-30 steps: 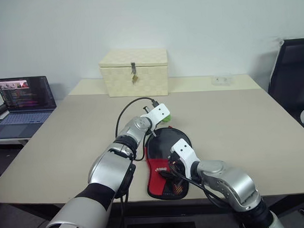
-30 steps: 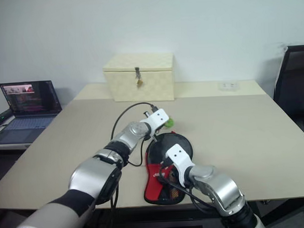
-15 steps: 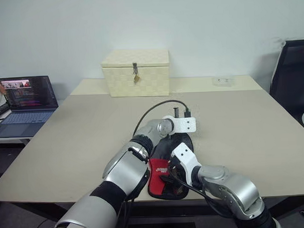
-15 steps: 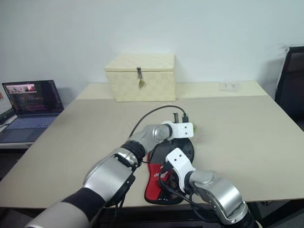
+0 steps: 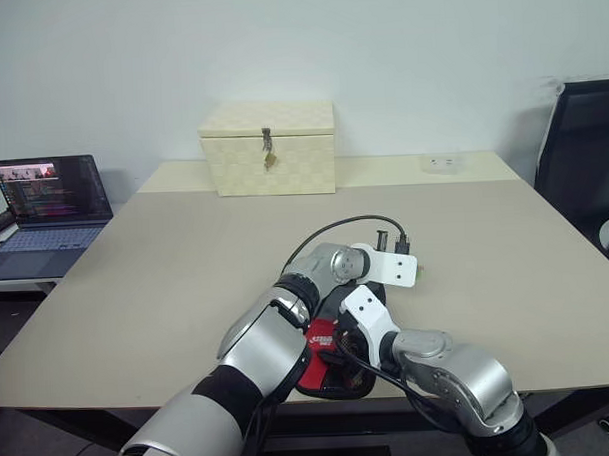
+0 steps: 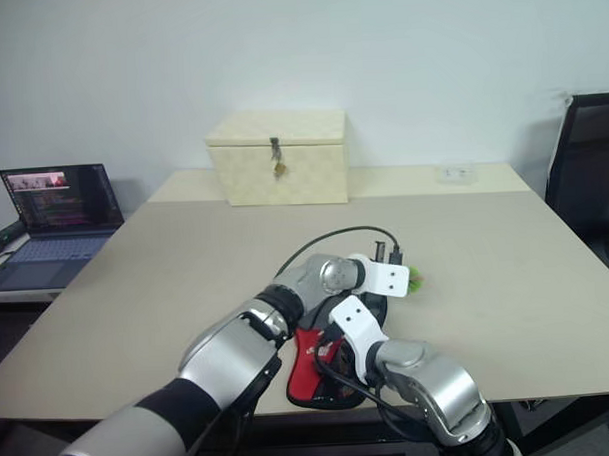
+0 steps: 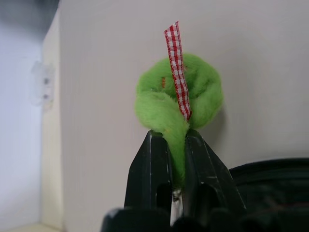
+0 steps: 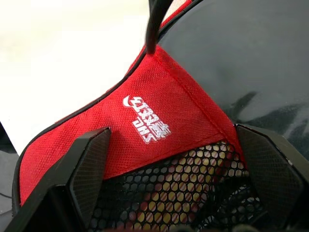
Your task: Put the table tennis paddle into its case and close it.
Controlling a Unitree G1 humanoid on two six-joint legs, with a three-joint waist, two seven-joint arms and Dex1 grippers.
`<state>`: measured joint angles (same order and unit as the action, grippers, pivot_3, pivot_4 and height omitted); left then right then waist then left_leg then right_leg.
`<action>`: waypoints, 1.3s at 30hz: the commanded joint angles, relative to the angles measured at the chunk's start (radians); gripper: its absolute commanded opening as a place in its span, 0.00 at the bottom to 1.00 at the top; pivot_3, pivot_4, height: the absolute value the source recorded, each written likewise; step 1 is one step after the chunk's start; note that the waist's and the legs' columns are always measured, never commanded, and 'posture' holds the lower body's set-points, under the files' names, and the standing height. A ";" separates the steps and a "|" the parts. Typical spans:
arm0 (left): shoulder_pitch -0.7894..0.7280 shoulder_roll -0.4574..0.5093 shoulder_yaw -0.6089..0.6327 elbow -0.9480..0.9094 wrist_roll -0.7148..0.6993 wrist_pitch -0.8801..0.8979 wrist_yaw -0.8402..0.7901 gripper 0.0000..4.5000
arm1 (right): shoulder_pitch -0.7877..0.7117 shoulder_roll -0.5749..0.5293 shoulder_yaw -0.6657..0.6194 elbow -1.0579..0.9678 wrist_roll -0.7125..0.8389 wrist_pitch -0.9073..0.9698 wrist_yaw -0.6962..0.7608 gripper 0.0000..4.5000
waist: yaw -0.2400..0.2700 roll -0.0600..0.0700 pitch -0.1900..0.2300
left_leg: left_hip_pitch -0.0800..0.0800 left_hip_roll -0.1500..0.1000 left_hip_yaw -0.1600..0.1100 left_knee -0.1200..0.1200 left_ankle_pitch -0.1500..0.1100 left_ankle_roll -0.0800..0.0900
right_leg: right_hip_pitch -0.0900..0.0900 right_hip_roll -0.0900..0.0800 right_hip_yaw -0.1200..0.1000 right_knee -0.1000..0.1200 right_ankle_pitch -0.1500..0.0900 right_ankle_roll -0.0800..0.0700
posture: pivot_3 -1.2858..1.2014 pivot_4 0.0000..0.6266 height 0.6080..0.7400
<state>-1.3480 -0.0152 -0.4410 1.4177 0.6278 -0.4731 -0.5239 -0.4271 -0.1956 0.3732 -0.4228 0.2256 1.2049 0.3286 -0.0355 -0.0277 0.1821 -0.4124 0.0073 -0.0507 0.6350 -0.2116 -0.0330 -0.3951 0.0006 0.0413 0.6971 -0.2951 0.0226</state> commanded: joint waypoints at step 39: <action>0.420 0.305 0.322 -0.425 -0.607 0.488 -0.788 0.85 | -0.221 -0.509 -0.053 0.346 -0.173 -0.555 0.250 1.00 | -0.009 0.001 0.001 | 0.004 0.002 -0.001 -0.005 0.000 0.000 | 0.007 -0.003 0.000 -0.009 0.001 0.000 | 0.52 0.24 1.00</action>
<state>-0.9265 0.3026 -0.0920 0.9651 -0.0007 0.0215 -1.3164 -0.6177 -0.6978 0.3000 -0.1298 0.1076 0.7517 0.5626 -0.0448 -0.0271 0.1832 -0.4086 0.0088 -0.0513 0.6303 -0.2117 -0.0327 -0.3884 -0.0017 0.0407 0.6881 -0.2944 0.0226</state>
